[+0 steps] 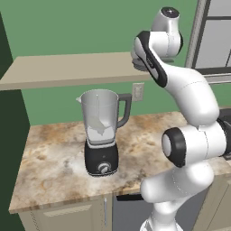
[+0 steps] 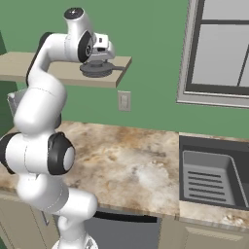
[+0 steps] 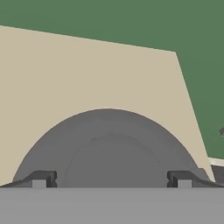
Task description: Open the blender lid, put the pear in the blender, close the lid, and start the blender.
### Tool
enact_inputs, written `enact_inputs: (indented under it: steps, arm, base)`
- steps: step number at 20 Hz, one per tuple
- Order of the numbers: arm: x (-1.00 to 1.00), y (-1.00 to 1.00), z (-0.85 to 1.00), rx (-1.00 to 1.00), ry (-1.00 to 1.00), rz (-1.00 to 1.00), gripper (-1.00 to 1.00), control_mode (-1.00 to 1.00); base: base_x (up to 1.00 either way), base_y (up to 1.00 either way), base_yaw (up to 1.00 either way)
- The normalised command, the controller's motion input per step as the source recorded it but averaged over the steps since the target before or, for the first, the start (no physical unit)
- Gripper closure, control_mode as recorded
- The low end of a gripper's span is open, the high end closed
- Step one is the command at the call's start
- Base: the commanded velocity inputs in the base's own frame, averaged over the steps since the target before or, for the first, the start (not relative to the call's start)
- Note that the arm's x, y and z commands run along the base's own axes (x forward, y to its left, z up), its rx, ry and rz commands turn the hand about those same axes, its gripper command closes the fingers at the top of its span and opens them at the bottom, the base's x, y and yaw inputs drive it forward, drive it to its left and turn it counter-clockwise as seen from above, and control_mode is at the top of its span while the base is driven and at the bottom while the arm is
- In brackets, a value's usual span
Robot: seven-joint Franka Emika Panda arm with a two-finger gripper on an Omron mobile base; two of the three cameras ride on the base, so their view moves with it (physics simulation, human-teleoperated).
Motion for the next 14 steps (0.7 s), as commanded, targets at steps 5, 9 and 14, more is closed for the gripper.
enact_inputs:
  steps: [5, 9, 14]
  arm:
    - [0.07, 0.00, -0.13, 0.00, 0.00, 0.01, -1.00, -1.00]
    - [0.00, 0.00, -0.29, 0.00, 0.01, 0.01, -1.00, -1.00]
    - [0.00, -0.06, -0.26, 0.00, 0.00, 0.00, -1.00, -1.00]
  base:
    - [0.00, 0.00, 0.00]
    - [0.00, 0.00, 0.00]
    - [0.00, 0.00, 0.00]
